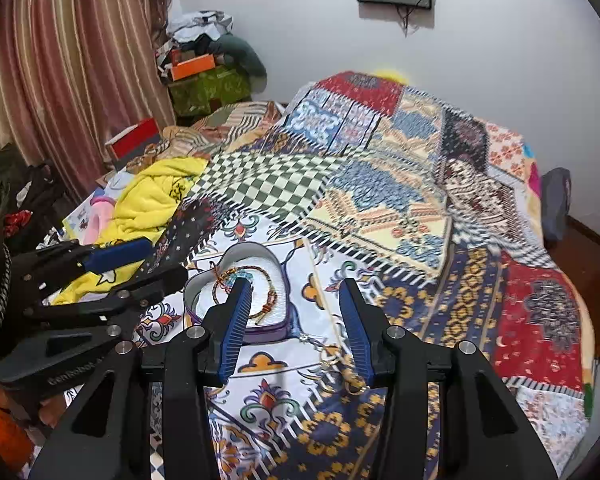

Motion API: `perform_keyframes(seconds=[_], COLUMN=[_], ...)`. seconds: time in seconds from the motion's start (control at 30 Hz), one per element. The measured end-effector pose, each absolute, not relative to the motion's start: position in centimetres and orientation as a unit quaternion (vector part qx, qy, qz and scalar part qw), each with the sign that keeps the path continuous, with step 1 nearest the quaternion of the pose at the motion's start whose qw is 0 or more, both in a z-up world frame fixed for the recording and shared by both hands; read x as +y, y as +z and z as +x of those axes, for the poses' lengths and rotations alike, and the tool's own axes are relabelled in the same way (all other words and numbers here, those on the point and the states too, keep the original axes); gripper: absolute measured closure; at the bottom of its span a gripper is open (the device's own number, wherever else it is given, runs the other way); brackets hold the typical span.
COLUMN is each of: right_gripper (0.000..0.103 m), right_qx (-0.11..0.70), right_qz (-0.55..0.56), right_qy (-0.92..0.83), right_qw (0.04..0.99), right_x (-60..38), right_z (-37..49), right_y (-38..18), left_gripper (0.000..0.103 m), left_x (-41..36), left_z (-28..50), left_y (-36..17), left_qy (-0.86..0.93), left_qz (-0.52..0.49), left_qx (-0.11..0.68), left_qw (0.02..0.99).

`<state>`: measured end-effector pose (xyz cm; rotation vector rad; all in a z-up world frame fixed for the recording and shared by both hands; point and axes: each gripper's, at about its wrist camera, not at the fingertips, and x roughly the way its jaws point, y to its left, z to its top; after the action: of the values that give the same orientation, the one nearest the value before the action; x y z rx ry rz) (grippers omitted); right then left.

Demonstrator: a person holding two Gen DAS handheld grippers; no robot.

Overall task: Organize jewelry
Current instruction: 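Grasp the silver ring pendant on the quilt with the right gripper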

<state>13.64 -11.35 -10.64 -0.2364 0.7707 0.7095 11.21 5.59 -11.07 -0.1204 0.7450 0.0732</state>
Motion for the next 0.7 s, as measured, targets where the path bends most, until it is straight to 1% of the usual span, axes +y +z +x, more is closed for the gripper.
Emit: perform_keyframes(seconds=[0.17,0.33,0.5,0.7], right_gripper=[0.061,0.061,0.061,0.061], right_qx=[0.354,0.352,0.364,0.391], right_qz=[-0.113,-0.116,-0.113,-0.106], right_qy=[0.322,0.31,0.294,0.273], right_qw=[0.871,0.876,0.877,0.873], right_x=[-12.7,-14.1,-16.0,-18.4], right_z=[13.0,12.7,12.8,13.3], right_y=[-9.9,-9.9,-10.9,-12.7], left_gripper=[0.056,0.056,0.056,0.056], left_x=[4.6,3.1,1.6,-0.1], left_z=[10.8,10.8,11.1,12.1], left_y=[-9.9,-9.9,-11.3,-14.2], left_qy=[0.027,0.009,-0.004,-0.027], left_qz=[-0.058,-0.059,-0.056,-0.062], left_qx=[0.356,0.362,0.379,0.418], left_qw=[0.932,0.93,0.924,0.906])
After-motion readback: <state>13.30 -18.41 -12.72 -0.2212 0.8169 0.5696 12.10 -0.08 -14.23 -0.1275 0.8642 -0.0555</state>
